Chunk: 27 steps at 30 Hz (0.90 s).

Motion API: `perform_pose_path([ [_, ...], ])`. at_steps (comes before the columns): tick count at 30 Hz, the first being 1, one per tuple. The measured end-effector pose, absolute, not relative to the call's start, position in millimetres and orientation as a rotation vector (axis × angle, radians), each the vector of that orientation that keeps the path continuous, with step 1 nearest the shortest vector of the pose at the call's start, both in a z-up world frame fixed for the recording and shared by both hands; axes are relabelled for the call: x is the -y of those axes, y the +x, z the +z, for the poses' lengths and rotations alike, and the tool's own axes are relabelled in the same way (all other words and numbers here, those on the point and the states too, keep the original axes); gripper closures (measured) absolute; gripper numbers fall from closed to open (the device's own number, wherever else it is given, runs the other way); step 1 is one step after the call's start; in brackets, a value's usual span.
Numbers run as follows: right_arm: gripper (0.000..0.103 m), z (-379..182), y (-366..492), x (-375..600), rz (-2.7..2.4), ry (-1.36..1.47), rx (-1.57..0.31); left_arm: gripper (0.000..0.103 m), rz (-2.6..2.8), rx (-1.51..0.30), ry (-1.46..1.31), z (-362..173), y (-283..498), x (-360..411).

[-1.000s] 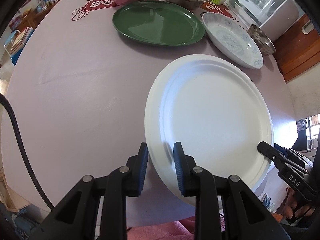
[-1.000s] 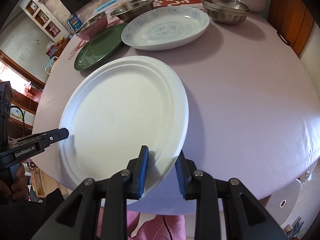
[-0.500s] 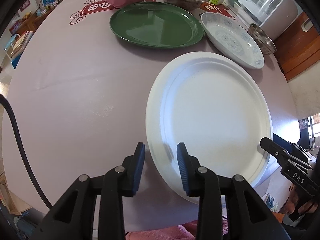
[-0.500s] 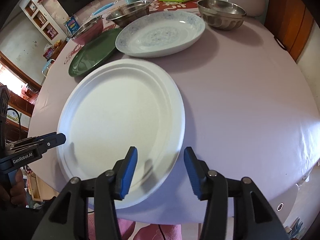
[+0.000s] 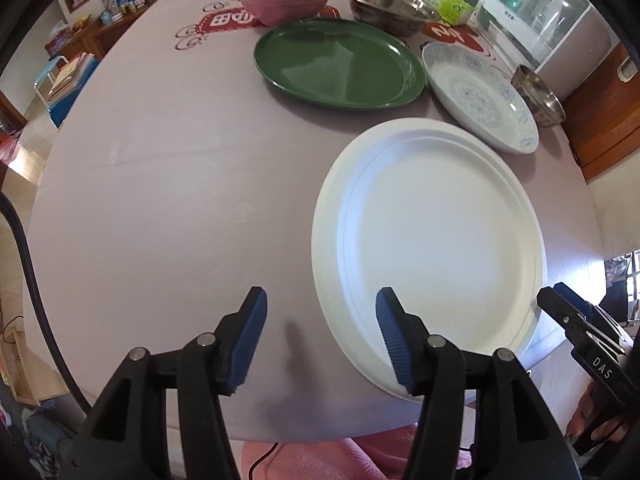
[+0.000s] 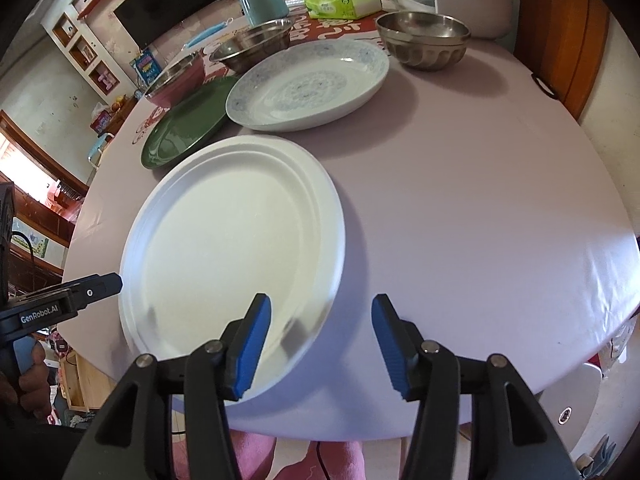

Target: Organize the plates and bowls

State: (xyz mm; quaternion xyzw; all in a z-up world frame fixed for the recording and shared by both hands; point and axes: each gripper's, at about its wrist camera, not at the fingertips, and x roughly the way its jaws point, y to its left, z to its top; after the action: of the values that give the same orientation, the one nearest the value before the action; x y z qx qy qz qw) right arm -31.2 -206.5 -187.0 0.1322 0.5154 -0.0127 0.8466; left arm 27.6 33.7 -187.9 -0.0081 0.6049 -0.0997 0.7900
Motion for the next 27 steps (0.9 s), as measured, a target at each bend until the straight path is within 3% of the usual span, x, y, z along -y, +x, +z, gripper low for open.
perform_pose_path([
  [7, 0.049, -175.2, -43.0, 215.7, -0.032, 0.291, -1.052, 0.04, -0.211, -1.251, -0.006, -159.3, 20.6, -31.5],
  [27, 0.049, -142.6, -33.5, 205.6, -0.152, 0.404, -0.954, 0.04, -0.463, -1.226, 0.079, -117.4, 44.5, -8.8],
])
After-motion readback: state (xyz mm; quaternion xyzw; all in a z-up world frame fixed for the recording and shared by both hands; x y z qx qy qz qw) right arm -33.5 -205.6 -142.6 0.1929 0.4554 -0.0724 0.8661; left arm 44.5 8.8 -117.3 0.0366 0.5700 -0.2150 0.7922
